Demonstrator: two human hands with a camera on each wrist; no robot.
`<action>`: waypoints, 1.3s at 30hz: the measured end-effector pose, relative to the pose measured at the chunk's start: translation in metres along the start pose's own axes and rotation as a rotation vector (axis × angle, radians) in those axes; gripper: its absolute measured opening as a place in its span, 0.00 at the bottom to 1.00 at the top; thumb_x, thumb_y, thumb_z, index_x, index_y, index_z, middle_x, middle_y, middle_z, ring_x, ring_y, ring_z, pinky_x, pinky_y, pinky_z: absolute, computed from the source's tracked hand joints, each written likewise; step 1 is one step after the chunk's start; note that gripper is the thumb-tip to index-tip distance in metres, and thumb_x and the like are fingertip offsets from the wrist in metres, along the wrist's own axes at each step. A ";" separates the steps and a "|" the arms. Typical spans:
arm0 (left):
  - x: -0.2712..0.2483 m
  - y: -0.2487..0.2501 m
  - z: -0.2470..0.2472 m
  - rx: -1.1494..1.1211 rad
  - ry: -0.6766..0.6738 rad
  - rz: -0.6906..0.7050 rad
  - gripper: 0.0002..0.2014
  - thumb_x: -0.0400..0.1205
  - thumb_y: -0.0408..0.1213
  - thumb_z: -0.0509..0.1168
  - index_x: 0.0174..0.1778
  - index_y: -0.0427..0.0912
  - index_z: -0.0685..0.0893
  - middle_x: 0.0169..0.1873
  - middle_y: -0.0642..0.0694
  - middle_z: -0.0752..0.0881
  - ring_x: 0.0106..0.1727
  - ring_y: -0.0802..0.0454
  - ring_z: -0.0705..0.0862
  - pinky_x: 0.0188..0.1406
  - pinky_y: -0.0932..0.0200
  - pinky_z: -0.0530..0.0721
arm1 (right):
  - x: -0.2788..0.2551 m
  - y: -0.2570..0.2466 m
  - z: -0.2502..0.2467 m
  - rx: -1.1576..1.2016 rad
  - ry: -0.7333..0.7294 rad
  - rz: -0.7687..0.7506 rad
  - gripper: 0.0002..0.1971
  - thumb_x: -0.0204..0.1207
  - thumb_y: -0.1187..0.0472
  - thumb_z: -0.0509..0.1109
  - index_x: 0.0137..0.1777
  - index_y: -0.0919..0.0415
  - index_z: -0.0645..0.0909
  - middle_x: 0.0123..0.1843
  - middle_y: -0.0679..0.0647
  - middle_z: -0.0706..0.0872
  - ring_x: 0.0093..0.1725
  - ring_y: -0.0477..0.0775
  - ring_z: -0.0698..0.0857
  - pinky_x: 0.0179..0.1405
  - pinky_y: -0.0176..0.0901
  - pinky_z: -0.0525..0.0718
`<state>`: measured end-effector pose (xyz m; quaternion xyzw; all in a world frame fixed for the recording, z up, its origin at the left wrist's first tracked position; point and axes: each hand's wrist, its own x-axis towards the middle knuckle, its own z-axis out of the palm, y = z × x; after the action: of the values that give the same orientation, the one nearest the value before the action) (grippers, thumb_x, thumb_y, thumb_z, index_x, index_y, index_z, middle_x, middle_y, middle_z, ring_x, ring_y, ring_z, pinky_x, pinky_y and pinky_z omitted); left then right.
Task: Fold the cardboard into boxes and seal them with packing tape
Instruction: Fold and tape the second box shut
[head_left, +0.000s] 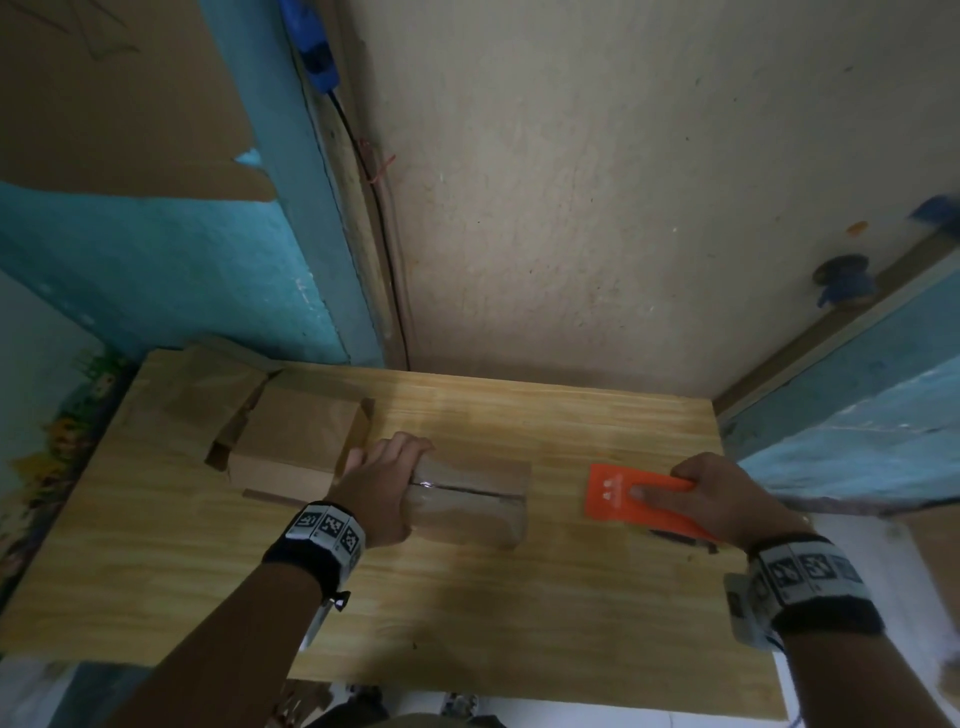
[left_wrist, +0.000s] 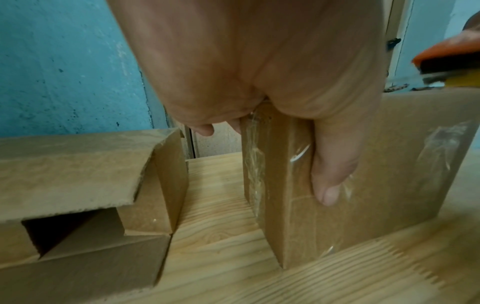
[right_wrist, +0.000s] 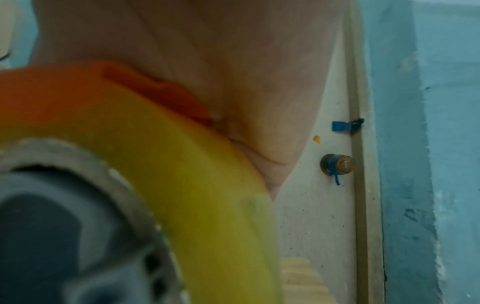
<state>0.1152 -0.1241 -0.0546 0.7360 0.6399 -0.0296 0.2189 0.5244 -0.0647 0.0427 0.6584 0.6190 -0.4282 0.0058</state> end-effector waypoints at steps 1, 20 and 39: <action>0.000 0.000 0.000 0.000 -0.002 -0.004 0.55 0.63 0.47 0.82 0.83 0.58 0.56 0.77 0.59 0.63 0.78 0.53 0.68 0.76 0.43 0.66 | 0.008 0.001 0.007 -0.052 0.008 0.033 0.32 0.63 0.26 0.82 0.44 0.59 0.91 0.37 0.54 0.95 0.33 0.53 0.95 0.37 0.53 0.95; 0.001 0.003 -0.004 0.015 -0.017 -0.017 0.54 0.64 0.45 0.82 0.82 0.59 0.57 0.76 0.58 0.63 0.78 0.53 0.67 0.74 0.44 0.68 | 0.062 -0.024 0.074 -0.409 -0.111 0.079 0.39 0.65 0.17 0.74 0.55 0.53 0.82 0.49 0.50 0.87 0.46 0.51 0.88 0.49 0.48 0.88; 0.003 0.004 0.003 -0.027 0.000 -0.024 0.54 0.64 0.41 0.82 0.83 0.57 0.58 0.75 0.56 0.62 0.77 0.51 0.66 0.74 0.43 0.69 | 0.042 -0.109 0.095 -0.795 0.299 0.020 0.22 0.74 0.32 0.70 0.36 0.51 0.78 0.33 0.46 0.83 0.31 0.49 0.83 0.41 0.43 0.89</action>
<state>0.1207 -0.1225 -0.0574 0.7254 0.6489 -0.0235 0.2285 0.3770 -0.0565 0.0153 0.6656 0.7237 -0.0560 0.1735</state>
